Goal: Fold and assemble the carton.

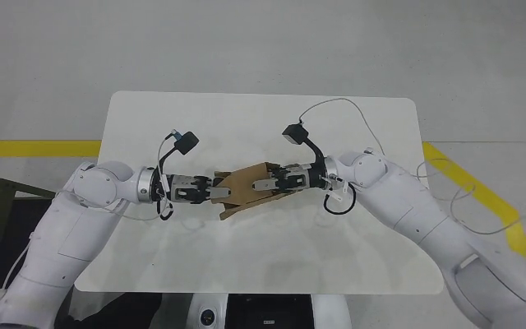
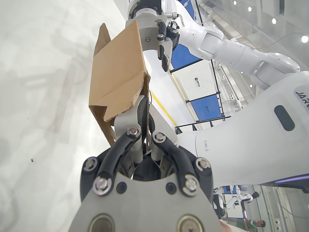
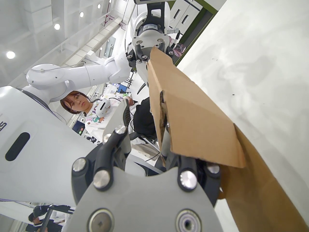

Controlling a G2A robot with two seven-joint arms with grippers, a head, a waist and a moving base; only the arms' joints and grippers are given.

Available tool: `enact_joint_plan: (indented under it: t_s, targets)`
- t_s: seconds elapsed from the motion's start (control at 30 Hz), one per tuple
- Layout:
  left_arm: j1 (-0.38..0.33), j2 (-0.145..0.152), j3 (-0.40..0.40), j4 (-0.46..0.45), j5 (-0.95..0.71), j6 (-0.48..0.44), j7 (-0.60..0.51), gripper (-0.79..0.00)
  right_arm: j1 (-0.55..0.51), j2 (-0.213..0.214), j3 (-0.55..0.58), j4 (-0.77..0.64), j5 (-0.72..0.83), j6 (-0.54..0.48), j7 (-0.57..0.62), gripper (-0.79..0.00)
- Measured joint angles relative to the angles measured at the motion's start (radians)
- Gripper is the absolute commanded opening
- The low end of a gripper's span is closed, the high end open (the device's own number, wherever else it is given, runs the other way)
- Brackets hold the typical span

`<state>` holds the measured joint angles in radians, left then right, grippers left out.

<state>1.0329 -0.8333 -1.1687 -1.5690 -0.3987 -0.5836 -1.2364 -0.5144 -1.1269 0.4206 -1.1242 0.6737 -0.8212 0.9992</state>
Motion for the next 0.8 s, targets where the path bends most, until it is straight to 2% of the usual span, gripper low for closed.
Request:
enact_joint_plan:
  t_s: [0.27,0.37,0.43,0.5,0.57,0.67,0.7,0.77,0.8]
  targets:
    - [-0.004,0.001,0.005,-0.009,0.0,0.0,-0.001,-0.785,0.023,-0.008,-0.037,0.013,0.002,-0.01,-0.01,-0.585]
    - [-0.005,0.002,0.007,-0.01,-0.005,0.0,0.0,-0.782,0.029,-0.011,-0.05,0.015,0.004,-0.014,-0.014,-0.665]
    - [-0.007,0.002,0.008,-0.01,-0.007,0.001,-0.001,-0.763,0.032,-0.012,-0.058,0.017,0.006,-0.016,-0.016,-0.776]
    - [-0.009,0.003,0.007,-0.01,-0.009,0.003,-0.003,-0.72,0.036,-0.013,-0.066,0.019,0.007,-0.019,-0.019,-0.785]
    - [-0.01,0.004,0.007,-0.01,-0.012,0.003,-0.003,-0.616,0.04,-0.013,-0.073,0.022,0.009,-0.022,-0.022,-0.785]
    - [-0.01,0.005,0.007,-0.013,-0.017,0.003,-0.003,-0.502,0.045,-0.014,-0.082,0.026,0.011,-0.027,-0.027,-0.785]
    - [-0.011,0.005,0.007,-0.014,-0.019,0.004,-0.004,-0.419,0.047,-0.014,-0.084,0.028,0.011,-0.029,-0.029,-0.785]
    - [-0.011,0.006,0.007,-0.018,-0.024,0.006,-0.006,-0.089,0.051,-0.013,-0.089,0.033,0.007,-0.036,-0.036,-0.785]
    - [-0.011,0.007,0.006,-0.02,-0.026,0.007,-0.007,0.0,0.052,-0.013,-0.091,0.035,0.005,-0.039,-0.039,-0.785]
